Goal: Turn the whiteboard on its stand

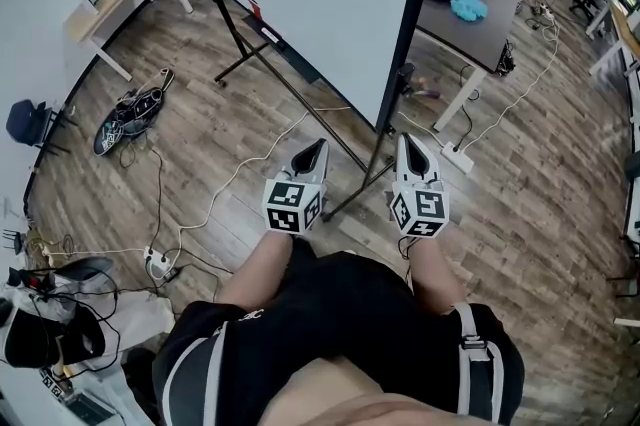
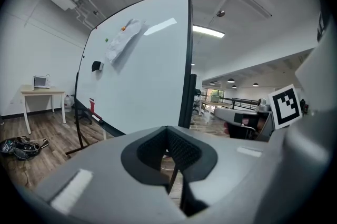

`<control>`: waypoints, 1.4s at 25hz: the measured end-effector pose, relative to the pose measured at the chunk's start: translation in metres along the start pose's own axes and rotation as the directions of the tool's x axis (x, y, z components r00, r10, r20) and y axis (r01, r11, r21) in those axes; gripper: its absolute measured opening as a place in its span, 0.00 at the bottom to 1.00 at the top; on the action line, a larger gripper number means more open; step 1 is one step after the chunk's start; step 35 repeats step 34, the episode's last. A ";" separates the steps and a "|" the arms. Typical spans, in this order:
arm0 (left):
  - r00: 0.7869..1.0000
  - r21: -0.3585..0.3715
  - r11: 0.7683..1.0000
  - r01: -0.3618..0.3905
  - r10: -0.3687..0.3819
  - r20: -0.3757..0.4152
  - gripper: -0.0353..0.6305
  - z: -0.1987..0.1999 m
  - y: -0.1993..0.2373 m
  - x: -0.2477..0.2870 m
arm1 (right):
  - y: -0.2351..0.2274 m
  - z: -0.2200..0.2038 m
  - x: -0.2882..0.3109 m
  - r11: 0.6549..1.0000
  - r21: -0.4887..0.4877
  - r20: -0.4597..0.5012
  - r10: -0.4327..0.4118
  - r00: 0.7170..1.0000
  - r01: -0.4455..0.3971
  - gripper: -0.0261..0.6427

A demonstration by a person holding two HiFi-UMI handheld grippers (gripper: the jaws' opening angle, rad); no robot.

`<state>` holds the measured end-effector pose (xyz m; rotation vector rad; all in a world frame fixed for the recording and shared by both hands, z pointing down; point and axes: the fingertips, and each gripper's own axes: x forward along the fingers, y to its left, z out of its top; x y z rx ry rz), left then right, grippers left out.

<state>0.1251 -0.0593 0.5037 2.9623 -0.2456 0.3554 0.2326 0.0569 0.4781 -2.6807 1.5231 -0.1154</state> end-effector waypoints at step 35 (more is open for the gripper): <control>0.999 -0.036 0.999 -0.031 0.031 -0.013 0.07 -0.016 0.014 -0.028 | 0.038 -0.010 -0.001 0.997 0.006 -0.026 0.077 0.997 -0.077 0.05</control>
